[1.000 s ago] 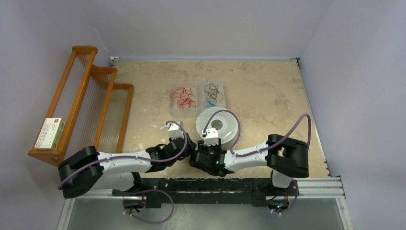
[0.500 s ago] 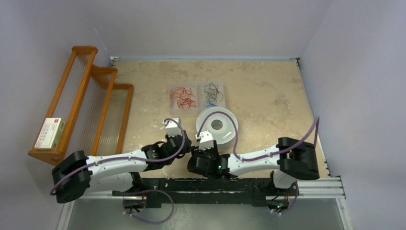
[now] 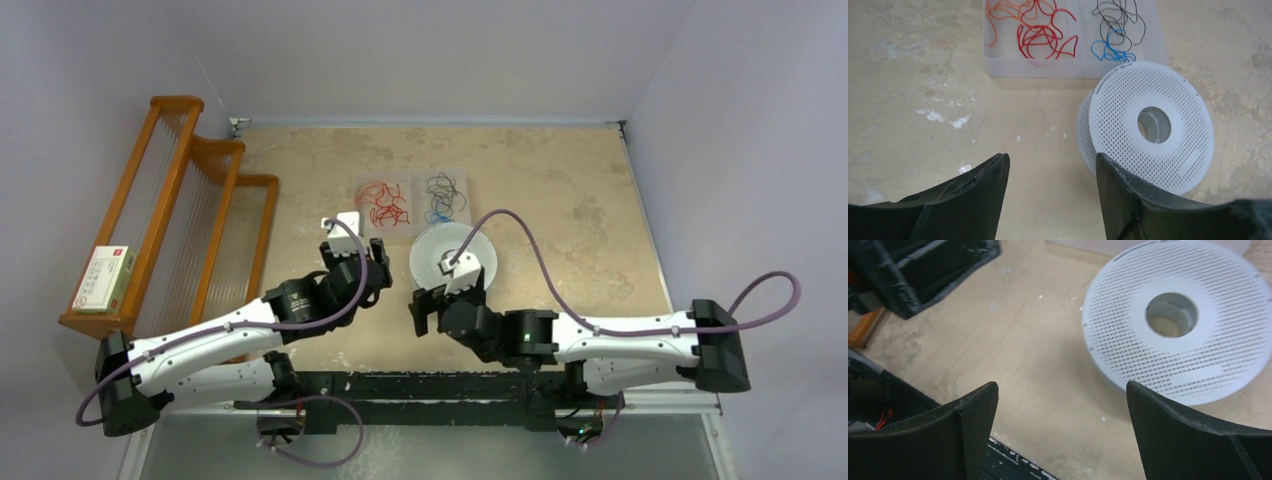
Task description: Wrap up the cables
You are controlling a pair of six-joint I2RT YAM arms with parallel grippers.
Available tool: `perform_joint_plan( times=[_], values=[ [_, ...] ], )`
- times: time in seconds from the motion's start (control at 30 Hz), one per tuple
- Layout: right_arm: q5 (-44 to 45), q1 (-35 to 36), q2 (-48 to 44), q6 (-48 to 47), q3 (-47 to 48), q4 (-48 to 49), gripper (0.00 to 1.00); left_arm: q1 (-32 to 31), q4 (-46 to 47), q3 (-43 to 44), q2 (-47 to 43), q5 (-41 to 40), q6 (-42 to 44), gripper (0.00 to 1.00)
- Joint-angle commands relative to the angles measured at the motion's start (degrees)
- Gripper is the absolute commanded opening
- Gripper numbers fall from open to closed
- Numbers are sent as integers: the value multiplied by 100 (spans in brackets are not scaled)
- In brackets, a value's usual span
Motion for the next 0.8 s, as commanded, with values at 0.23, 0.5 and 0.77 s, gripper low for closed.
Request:
perform_joint_plan(
  times=[0.23,0.5,0.77],
  values=[
    [-805,-2054,-1071,-962,559,-679,99,1076,-831,1642,101,473,1935,71],
    [-3188,-5014,-1131,-1655,1139,-849,100,2978,-773,2262,627,1849,2722,71],
    [-4072,-6540,-1295,-1722,1157,-943,99,4323,-46,1649,423,2896,2322,75]
  ],
)
